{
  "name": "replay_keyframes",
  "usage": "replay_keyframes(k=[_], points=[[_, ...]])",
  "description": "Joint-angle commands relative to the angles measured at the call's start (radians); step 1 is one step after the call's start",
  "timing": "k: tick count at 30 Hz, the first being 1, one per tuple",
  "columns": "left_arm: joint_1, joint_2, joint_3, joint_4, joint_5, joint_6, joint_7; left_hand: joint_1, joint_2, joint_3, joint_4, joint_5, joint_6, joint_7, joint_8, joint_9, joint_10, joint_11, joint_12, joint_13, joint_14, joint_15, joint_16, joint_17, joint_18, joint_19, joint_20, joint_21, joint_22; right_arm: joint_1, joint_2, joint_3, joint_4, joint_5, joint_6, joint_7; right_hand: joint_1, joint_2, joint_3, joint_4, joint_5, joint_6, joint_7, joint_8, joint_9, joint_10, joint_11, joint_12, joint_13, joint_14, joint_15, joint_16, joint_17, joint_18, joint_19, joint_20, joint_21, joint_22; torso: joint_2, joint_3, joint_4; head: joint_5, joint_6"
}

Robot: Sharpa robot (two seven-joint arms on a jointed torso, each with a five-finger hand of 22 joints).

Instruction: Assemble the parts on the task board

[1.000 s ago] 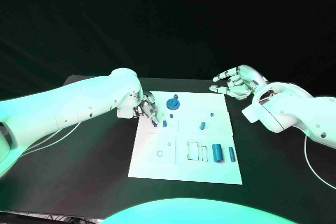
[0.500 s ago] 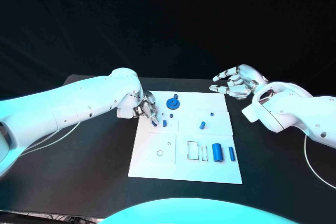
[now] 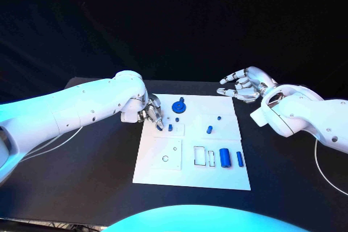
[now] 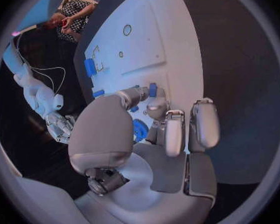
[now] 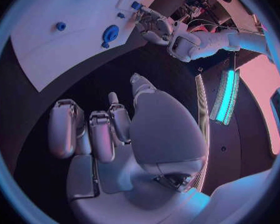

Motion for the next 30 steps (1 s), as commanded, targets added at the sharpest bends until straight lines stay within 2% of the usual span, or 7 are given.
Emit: replay_keyframes(k=[1, 30], points=[[-0.006, 0.002, -0.006, 0.003, 0.0, 0.016, -0.007, -0.003, 0.007, 0.137, -0.13, 0.001, 0.028, -0.019, 0.005, 0.108, 0.003, -0.003, -0.003, -0.002, 0.101, -0.007, -0.003, 0.246, -0.009, 0.005, -0.005, 0.003, 0.001, -0.001, 0.0, 0.0, 0.001, -0.009, 0.013, 0.014, -0.008, 0.0, -0.005, -0.002, 0.005, 0.001, 0.0, 0.006, -0.001, -0.006, 0.0, -0.004, 0.059, 0.084, -0.005, -0.007, 0.174, 0.017, -0.004, -0.002, -0.004, 0.114, 0.0, 0.0001, 0.0, 0.0, -0.001], [-0.01, -0.012, -0.011, 0.033, -0.029, -0.022, -0.006, -0.036, -0.001, 0.132, -0.129, -0.005, 0.052, -0.03, 0.007, 0.116, 0.025, -0.012, 0.011, 0.01, 0.103, -0.013, 0.001, 0.254, -0.012, 0.014, -0.011, 0.009, 0.014, -0.001, -0.006, 0.0, 0.005, -0.01, 0.009, 0.019, -0.008, 0.0, -0.005, -0.002, 0.005, 0.001, 0.0, 0.006, -0.001, -0.006, 0.0, -0.004, 0.059, 0.084, -0.005, -0.007, 0.174, 0.017, -0.004, -0.002, -0.004, 0.114, 0.0, 0.0001, 0.0003, -0.005, -0.004]])
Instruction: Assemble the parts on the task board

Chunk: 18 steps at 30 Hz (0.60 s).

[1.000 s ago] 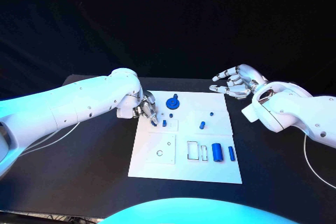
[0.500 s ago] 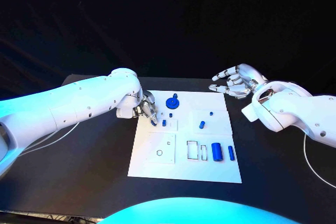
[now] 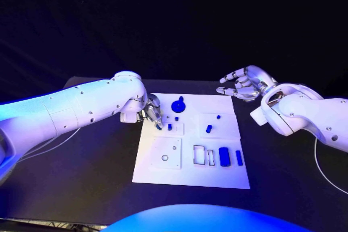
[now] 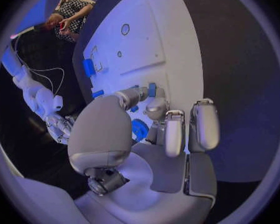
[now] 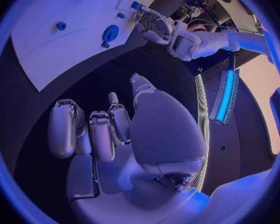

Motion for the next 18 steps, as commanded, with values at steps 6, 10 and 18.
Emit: replay_keyframes(k=[6, 10, 18], points=[[-0.01, -0.004, -0.006, 0.016, -0.018, -0.005, -0.006, -0.017, 0.007, 0.106, -0.109, -0.005, 0.055, -0.041, 0.004, 0.111, 0.021, -0.004, 0.027, 0.034, 0.103, -0.009, 0.002, 0.255, -0.011, 0.006, -0.006, 0.005, -0.001, -0.001, -0.001, 0.0, 0.002, -0.011, 0.008, 0.015, -0.008, 0.0, -0.005, -0.002, 0.006, 0.0, 0.0, 0.007, -0.002, -0.006, 0.0, -0.004, 0.058, 0.084, -0.006, -0.007, 0.173, 0.018, -0.005, -0.003, -0.006, 0.113, 0.0, -0.0008, 0.0, -0.001, 0.002], [-0.01, -0.006, -0.006, 0.021, -0.019, -0.008, -0.005, -0.026, 0.005, 0.097, -0.105, -0.007, 0.06, -0.043, 0.003, 0.112, 0.025, -0.006, 0.031, 0.04, 0.104, -0.011, 0.002, 0.256, -0.012, 0.007, -0.008, 0.005, 0.001, -0.001, -0.002, 0.0, 0.002, -0.011, 0.009, 0.015, -0.008, 0.0, -0.005, -0.002, 0.006, 0.0, 0.0, 0.007, -0.002, -0.006, 0.0, -0.004, 0.058, 0.084, -0.006, -0.007, 0.173, 0.018, -0.005, -0.003, -0.006, 0.113, 0.0, -0.0005, -0.0004, -0.001, 0.003], [-0.011, -0.009, -0.006, 0.025, -0.02, -0.012, -0.005, -0.046, -0.001, 0.068, -0.091, -0.008, 0.07, -0.05, -0.001, 0.113, 0.029, -0.011, 0.037, 0.047, 0.104, -0.015, 0.003, 0.258, -0.013, 0.009, -0.012, 0.006, 0.003, -0.001, -0.002, 0.0, 0.003, -0.011, 0.009, 0.015, -0.008, 0.0, -0.005, -0.002, 0.006, 0.0, 0.0, 0.007, -0.002, -0.006, 0.0, -0.004, 0.058, 0.084, -0.006, -0.007, 0.173, 0.018, -0.005, -0.003, -0.006, 0.113, 0.0, -0.0006, 0.0, -0.002, 0.002]])
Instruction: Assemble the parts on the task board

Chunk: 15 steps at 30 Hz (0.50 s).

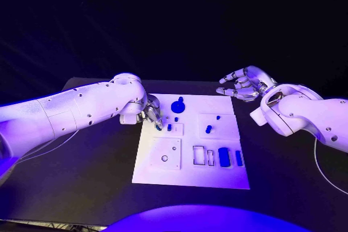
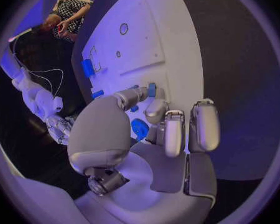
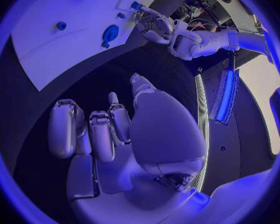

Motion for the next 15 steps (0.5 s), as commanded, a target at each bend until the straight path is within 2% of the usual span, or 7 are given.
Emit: replay_keyframes(k=[1, 15], points=[[-0.008, 0.0, -0.005, 0.004, -0.002, 0.013, -0.005, -0.011, -0.002, 0.039, -0.046, -0.004, 0.061, -0.055, -0.002, 0.079, 0.007, -0.001, 0.004, 0.002, 0.104, -0.008, 0.003, 0.257, -0.012, 0.002, -0.005, 0.005, 0.001, -0.001, 0.0, 0.0, 0.002, -0.011, 0.009, 0.013, -0.008, 0.0, -0.005, -0.002, 0.006, 0.0, 0.0, 0.003, -0.001, -0.006, 0.0, -0.004, 0.058, 0.084, -0.006, -0.007, 0.173, 0.018, -0.005, -0.003, -0.006, 0.112, 0.0, -0.0001, 0.0002, 0.0, 0.0], [-0.01, -0.001, -0.005, 0.008, 0.0, 0.003, -0.003, -0.051, -0.01, -0.014, -0.01, -0.005, 0.076, -0.063, -0.012, 0.08, 0.008, -0.006, 0.009, 0.007, 0.104, -0.013, 0.004, 0.258, -0.013, 0.003, -0.01, 0.005, 0.002, -0.001, -0.001, 0.0, 0.002, -0.015, 0.008, 0.014, -0.008, 0.0, -0.005, -0.002, 0.006, 0.0, 0.0, 0.003, -0.001, -0.006, 0.0, -0.004, 0.058, 0.084, -0.006, -0.007, 0.173, 0.018, -0.005, -0.003, -0.006, 0.112, 0.0, 0.0, 0.0011, -0.002, -0.001]])
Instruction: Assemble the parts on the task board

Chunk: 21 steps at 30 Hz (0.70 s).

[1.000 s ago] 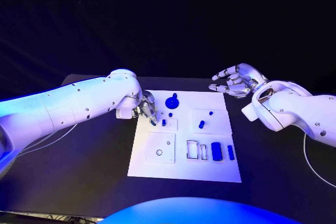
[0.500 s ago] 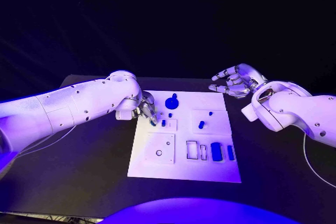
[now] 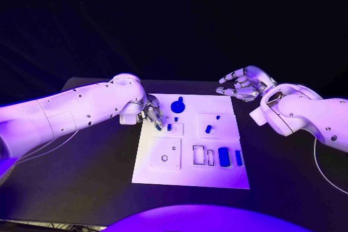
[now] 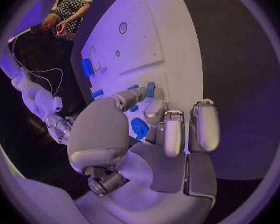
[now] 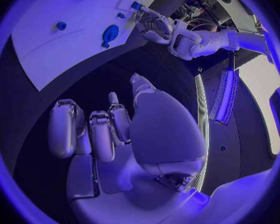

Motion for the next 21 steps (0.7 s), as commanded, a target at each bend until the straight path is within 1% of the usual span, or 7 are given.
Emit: replay_keyframes(k=[1, 10, 18, 21], points=[[-0.008, 0.001, -0.005, 0.004, 0.003, 0.014, -0.004, -0.014, -0.002, -0.013, 0.008, -0.005, 0.061, -0.054, -0.004, 0.043, 0.004, -0.003, 0.005, -0.001, 0.104, -0.006, 0.004, 0.258, -0.013, 0.0, -0.007, 0.005, 0.0, -0.001, 0.0, 0.0, 0.002, -0.015, 0.008, 0.014, -0.008, 0.0, -0.005, -0.002, 0.006, 0.0, 0.0, 0.003, -0.001, -0.006, 0.0, -0.004, 0.058, 0.084, -0.006, -0.007, 0.173, 0.018, -0.005, -0.003, -0.006, 0.113, 0.0, 0.0, 0.0008, -0.001, 0.0], [-0.009, 0.0, -0.005, 0.004, 0.003, 0.011, -0.003, -0.032, -0.008, -0.043, 0.027, -0.006, 0.067, -0.055, -0.01, 0.044, 0.003, -0.004, 0.005, -0.002, 0.104, -0.008, 0.003, 0.257, -0.013, 0.0, -0.008, 0.004, 0.0, -0.001, -0.001, 0.0, 0.002, -0.018, 0.008, 0.015, -0.008, 0.0, -0.005, -0.002, 0.006, 0.0, 0.0, 0.003, -0.001, -0.006, 0.0, -0.004, 0.058, 0.084, -0.006, -0.007, 0.173, 0.018, -0.005, -0.003, -0.006, 0.113, 0.0, 0.0001, 0.0001, 0.0, -0.002], [-0.01, -0.001, -0.006, 0.005, 0.003, 0.018, -0.004, -0.037, -0.012, -0.055, 0.033, -0.007, 0.069, -0.056, -0.011, 0.044, 0.002, -0.004, 0.004, -0.003, 0.104, -0.008, 0.003, 0.257, -0.013, 0.001, -0.009, 0.004, 0.001, -0.001, -0.001, 0.0, 0.002, -0.018, 0.008, 0.016, -0.008, 0.0, -0.005, -0.002, 0.006, 0.0, 0.0, 0.003, -0.001, -0.006, 0.0, -0.004, 0.058, 0.084, -0.006, -0.007, 0.173, 0.018, -0.005, -0.003, -0.006, 0.113, 0.0, -0.0002, -0.0001, 0.0, -0.001], [-0.01, -0.002, -0.006, 0.005, 0.002, 0.022, -0.004, -0.041, -0.015, -0.064, 0.037, -0.007, 0.071, -0.056, -0.013, 0.044, 0.002, -0.004, 0.004, -0.004, 0.104, -0.008, 0.003, 0.257, -0.013, 0.001, -0.009, 0.004, 0.001, -0.001, -0.001, 0.0, 0.002, -0.018, 0.008, 0.016, -0.008, 0.0, -0.005, -0.002, 0.006, 0.0, 0.0, 0.003, -0.001, -0.006, 0.0, -0.004, 0.058, 0.084, -0.006, -0.007, 0.173, 0.018, -0.005, -0.003, -0.006, 0.113, 0.0, -0.0002, 0.0002, 0.0, -0.003]])
